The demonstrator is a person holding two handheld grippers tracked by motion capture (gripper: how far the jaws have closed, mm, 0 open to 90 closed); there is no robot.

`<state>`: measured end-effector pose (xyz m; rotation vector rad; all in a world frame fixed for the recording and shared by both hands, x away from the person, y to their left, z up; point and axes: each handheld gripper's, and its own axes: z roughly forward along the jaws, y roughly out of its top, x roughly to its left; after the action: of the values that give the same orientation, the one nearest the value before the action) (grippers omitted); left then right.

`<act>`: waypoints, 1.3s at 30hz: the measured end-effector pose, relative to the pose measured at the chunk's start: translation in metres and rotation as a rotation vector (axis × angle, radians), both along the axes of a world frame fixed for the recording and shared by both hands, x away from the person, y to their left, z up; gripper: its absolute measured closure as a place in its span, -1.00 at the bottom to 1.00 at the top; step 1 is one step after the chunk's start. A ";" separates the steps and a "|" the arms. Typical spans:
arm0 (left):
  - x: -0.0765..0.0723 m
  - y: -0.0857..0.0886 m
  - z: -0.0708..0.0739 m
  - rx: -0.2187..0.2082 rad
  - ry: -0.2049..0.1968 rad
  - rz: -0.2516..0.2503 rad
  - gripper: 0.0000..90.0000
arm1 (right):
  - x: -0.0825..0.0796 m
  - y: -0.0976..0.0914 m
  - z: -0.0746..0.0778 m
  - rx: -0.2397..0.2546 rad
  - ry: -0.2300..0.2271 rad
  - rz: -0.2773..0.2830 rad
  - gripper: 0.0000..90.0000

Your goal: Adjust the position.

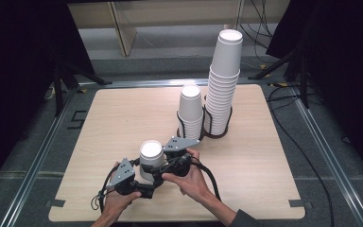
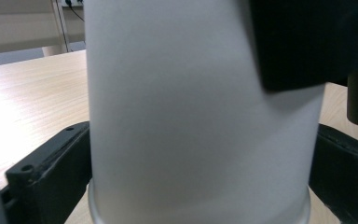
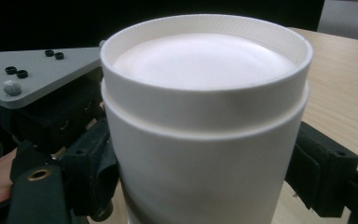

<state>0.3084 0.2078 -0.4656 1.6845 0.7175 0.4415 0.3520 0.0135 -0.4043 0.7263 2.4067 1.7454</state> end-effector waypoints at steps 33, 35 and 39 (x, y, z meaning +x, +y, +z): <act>-0.007 0.004 0.014 0.326 -0.077 -0.131 -0.60 | 0.004 -0.036 0.028 -0.111 0.065 0.165 -0.66; -0.009 0.004 0.015 0.364 -0.076 -0.145 -0.60 | 0.003 -0.038 0.028 -0.125 0.059 0.176 -0.66; -0.012 0.000 0.015 0.430 -0.077 -0.180 -0.59 | 0.002 -0.041 0.026 -0.191 0.076 0.229 -0.64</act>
<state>0.2965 0.2082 -0.4504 2.1020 0.4261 0.5566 0.3537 -0.0276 -0.3785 0.5213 2.7560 1.5525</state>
